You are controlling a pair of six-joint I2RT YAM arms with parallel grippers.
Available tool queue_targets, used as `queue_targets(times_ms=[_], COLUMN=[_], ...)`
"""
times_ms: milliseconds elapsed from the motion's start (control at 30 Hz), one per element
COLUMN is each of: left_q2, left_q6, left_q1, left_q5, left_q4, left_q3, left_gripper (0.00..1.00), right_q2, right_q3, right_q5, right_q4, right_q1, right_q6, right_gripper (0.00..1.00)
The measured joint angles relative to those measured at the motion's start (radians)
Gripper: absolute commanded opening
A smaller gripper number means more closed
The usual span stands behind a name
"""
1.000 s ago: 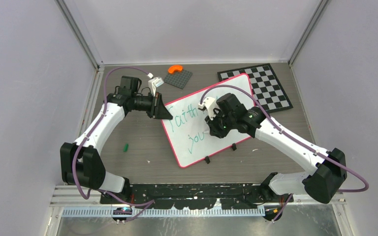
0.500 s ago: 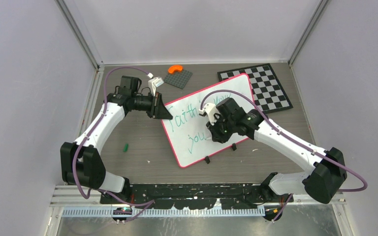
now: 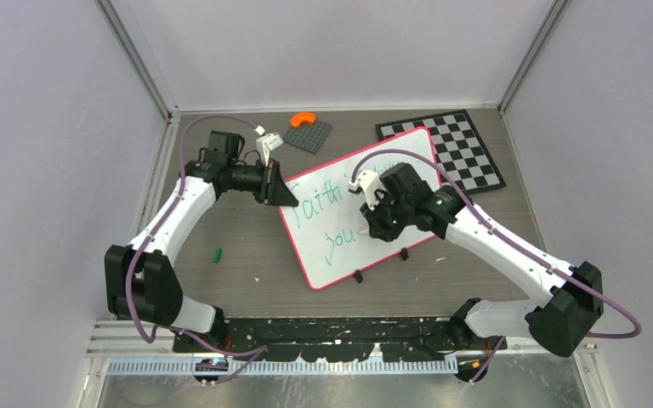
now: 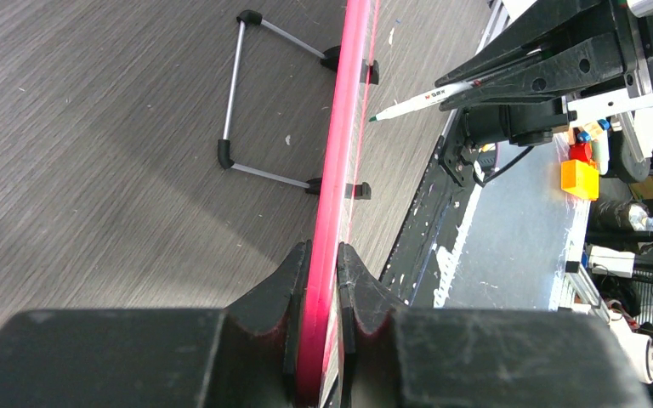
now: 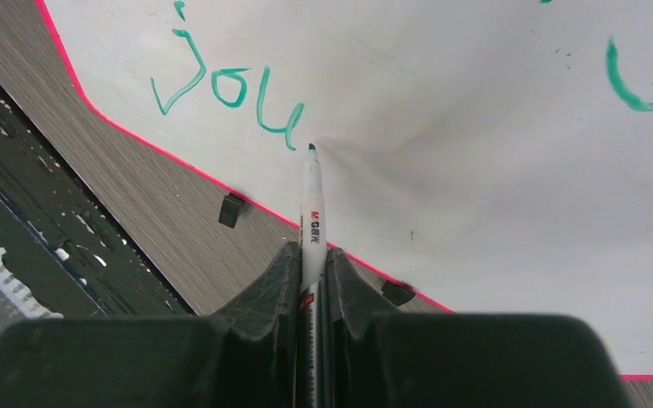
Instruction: Write a sentence on the whiteboard
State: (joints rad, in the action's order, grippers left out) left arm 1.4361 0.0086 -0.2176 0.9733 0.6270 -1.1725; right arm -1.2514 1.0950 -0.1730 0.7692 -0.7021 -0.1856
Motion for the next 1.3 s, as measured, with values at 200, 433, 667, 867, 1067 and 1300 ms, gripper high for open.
queue_targets(times_ms=[200, 433, 667, 867, 1067, 1300], left_q2=[0.0, 0.0, 0.0, 0.0, 0.0, 0.0], left_q6=[0.0, 0.0, 0.001, 0.001, 0.001, 0.001], left_q1=[0.0, 0.0, 0.0, 0.0, 0.0, 0.0], left_q5=[0.0, 0.0, 0.0, 0.0, 0.0, 0.0], left_q4=[0.0, 0.0, 0.0, 0.0, 0.0, 0.0], left_q3=[0.0, 0.0, 0.0, 0.0, 0.0, 0.0], left_gripper=[0.0, 0.0, 0.0, 0.0, 0.0, 0.0], right_q2=[-0.001, -0.018, -0.023, -0.011, -0.01, -0.012], right_q3=[0.011, 0.016, 0.015, -0.026, -0.062, -0.051], right_q5=[0.008, 0.016, 0.019, 0.016, -0.003, -0.005], right_q4=[-0.005, -0.027, -0.034, -0.035, -0.025, -0.02], right_q1=[0.004, 0.004, 0.011, 0.013, 0.013, 0.018], right_q6=[0.0, 0.0, 0.0, 0.0, 0.001, 0.001], right_gripper=[0.0, 0.0, 0.0, 0.0, 0.0, 0.0])
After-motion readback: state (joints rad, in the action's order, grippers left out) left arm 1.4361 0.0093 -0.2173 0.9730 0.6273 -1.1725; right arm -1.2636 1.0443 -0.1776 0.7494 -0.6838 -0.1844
